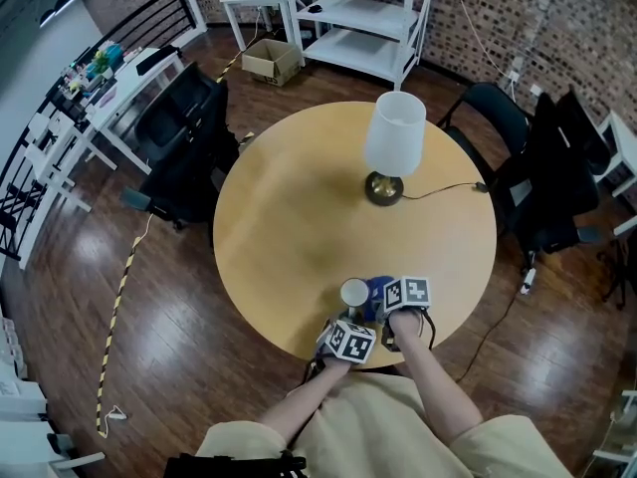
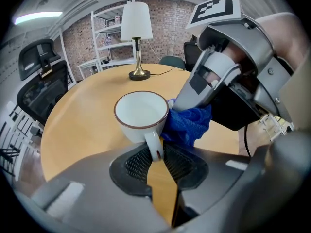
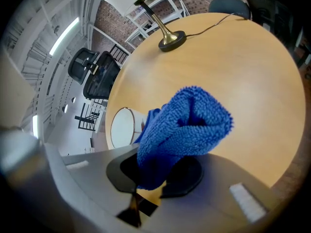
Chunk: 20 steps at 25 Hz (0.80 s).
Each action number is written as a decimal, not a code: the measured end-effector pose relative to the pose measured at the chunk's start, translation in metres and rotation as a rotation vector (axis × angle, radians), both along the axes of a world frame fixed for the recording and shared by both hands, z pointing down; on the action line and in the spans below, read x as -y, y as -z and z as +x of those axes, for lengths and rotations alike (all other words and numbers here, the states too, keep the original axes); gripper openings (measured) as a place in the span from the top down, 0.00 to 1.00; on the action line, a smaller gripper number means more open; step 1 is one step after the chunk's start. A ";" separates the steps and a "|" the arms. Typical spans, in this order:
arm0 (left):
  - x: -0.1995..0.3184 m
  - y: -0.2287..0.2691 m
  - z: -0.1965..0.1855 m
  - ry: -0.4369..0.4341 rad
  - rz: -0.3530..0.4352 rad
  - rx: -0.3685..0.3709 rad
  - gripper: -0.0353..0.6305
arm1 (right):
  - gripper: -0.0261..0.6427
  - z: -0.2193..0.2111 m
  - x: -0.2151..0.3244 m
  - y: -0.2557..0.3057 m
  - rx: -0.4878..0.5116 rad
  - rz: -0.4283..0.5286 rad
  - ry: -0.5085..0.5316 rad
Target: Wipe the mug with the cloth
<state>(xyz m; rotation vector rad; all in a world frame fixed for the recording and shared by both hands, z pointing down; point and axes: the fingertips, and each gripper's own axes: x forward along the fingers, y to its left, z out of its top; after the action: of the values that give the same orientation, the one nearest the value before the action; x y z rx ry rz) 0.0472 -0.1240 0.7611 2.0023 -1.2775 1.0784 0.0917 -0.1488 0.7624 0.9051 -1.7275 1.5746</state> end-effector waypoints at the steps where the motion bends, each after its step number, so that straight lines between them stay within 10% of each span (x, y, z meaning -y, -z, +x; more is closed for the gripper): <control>1: 0.000 0.000 0.002 -0.004 0.002 0.000 0.85 | 0.90 -0.001 -0.003 0.000 0.003 -0.006 0.008; 15: -0.007 -0.005 0.017 -0.039 0.009 -0.098 0.85 | 0.88 -0.009 -0.007 0.002 0.083 -0.044 0.024; 20: -0.021 -0.001 0.012 -0.034 -0.049 -0.159 0.69 | 0.87 -0.013 -0.009 -0.002 0.113 -0.063 0.021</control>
<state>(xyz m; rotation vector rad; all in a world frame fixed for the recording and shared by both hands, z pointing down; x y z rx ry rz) 0.0589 -0.1034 0.7623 2.0353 -1.1279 0.9369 0.0791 -0.1395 0.7640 0.7782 -1.7475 1.6857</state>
